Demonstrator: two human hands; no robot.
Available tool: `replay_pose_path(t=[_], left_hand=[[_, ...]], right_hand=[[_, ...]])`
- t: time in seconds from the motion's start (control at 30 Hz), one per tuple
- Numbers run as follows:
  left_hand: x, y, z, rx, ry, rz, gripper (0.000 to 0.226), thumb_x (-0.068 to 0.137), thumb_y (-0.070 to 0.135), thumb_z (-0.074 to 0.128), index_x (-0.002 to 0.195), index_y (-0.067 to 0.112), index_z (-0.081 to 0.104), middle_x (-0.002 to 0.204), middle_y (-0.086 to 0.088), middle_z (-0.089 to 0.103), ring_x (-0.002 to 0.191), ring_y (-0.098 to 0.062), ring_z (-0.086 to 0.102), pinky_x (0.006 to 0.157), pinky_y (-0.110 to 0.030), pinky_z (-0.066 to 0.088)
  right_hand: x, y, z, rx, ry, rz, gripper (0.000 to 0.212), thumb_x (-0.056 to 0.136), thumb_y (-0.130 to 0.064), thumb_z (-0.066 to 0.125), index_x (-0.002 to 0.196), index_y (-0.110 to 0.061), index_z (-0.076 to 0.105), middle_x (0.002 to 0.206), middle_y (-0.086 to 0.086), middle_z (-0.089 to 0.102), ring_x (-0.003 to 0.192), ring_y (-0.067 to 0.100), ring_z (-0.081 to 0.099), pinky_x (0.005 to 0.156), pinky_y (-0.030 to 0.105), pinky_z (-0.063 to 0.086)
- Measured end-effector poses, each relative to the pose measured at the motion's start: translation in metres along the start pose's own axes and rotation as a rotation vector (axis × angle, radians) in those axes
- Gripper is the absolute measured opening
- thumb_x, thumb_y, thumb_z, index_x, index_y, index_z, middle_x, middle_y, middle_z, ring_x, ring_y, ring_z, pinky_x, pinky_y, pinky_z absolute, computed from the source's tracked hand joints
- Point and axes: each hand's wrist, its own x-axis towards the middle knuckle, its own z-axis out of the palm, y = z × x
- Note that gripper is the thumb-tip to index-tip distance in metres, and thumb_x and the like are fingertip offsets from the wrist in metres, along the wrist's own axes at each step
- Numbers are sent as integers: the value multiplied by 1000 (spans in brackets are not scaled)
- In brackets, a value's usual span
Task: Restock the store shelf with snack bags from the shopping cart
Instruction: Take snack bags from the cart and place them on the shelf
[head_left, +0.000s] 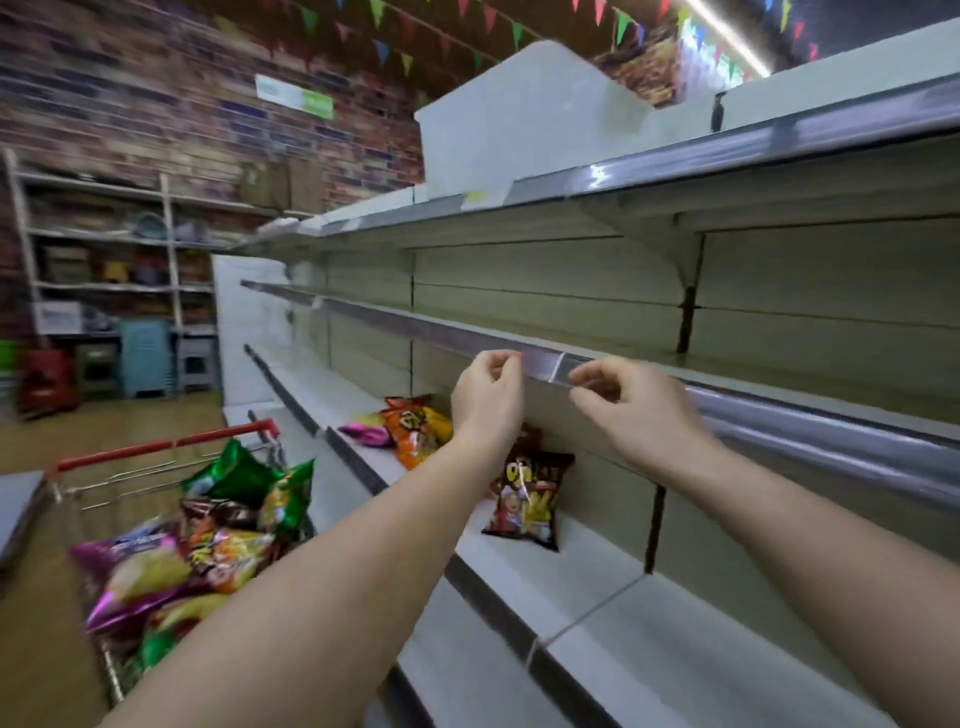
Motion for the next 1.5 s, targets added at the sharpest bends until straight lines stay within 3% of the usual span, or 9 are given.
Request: replay_pose_path(t=[0.07,0.2,0.43,0.67,0.83,0.93,1.07,1.23,1.5], left_hand=[[17,-28,-37,32,49,-45,13,93,25,49,82,28,57,101,-8,67,103,-30,61,94,-46,49],[49,-88,-111,99,121,-160,16,95,23,47,103,19,61,105,-5,63,102,-23,59,92,-38,49],[77,-186,-234,202,263,-356,14,95,21,47,104,19,57,108,-7,64,101,-26,60,92,-41,49],[70,-271,-316,266,381,-586,17,96,22,45,108,18,56,90,-5,61,86,-24,59,71,-35,44],[65,-319,-342,327,480,-726,19,93,22,50,108,16,61,106,-9,64,102,-29,61,94,-45,49],[63,-346,-347,349,515,-814,19,93,20,51,108,13,61,116,-12,62,108,-31,58,97,-42,47],[62,-383,-347,417,576,-927,20,95,20,50,111,14,60,123,-10,59,110,-29,56,95,-36,46],[50,-416,-345,526,635,-1051,34,94,19,52,128,17,50,130,-8,51,104,-26,60,93,-43,50],[26,-434,-349,469,697,-1197,41,96,15,45,136,14,39,135,-11,49,117,-28,52,101,-42,43]], right_hand=[[9,-17,44,31,-67,-14,23,89,-21,56,111,-19,64,106,-2,67,100,13,59,77,20,37],[26,-46,134,86,-204,-17,25,90,-24,54,113,-23,62,111,-2,66,102,14,59,81,22,42],[42,-78,270,137,-453,25,32,90,-23,54,122,-19,57,119,-1,61,107,13,55,84,21,40],[46,-84,379,205,-696,98,33,92,-23,53,124,-16,56,118,4,60,103,18,57,89,31,45],[53,-75,460,236,-883,106,33,92,-24,53,124,-16,55,114,3,59,98,17,55,84,29,45],[57,-67,508,238,-999,111,33,92,-26,53,124,-18,55,115,2,59,92,16,54,70,24,43],[57,-55,563,210,-1175,77,34,94,-26,52,127,-17,53,124,3,57,108,20,54,80,24,39],[41,-49,614,171,-1297,58,38,93,-27,53,128,-16,53,125,6,56,96,18,53,77,27,43],[5,-50,648,174,-1411,81,51,93,-27,50,140,-15,34,116,10,58,98,27,59,80,35,45]])
